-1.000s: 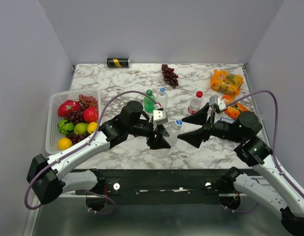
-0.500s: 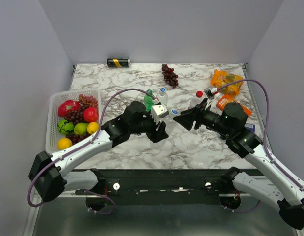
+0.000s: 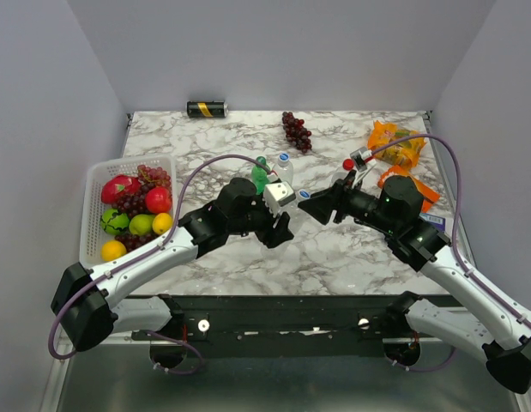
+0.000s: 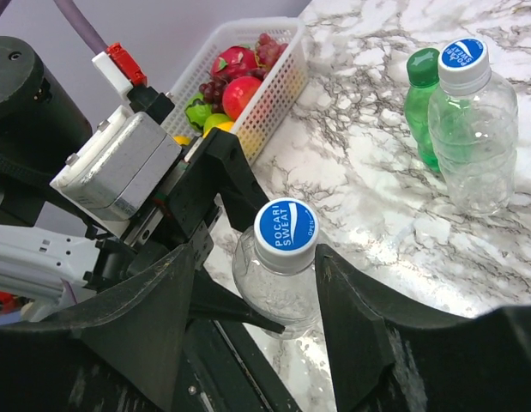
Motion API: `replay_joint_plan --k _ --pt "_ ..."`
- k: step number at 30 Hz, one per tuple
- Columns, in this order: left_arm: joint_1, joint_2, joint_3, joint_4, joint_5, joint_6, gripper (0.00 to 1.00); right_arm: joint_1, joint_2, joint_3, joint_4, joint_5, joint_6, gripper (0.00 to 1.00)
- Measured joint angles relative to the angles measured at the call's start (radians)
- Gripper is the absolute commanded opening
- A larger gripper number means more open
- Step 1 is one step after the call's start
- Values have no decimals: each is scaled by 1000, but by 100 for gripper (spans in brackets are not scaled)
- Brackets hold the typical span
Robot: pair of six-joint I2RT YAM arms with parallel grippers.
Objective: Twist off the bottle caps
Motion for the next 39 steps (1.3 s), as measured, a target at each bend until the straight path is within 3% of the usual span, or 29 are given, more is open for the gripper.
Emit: replay_joint_plan --k 31,35,39 --pt "-42 10 0 -28 -25 8 36 18 85 -7 106 -27 29 62" --pt "-42 10 0 -32 -23 8 36 20 96 -7 116 -29 29 78" --pt "-42 11 4 -22 -21 8 36 29 91 -6 78 -4 0 84"
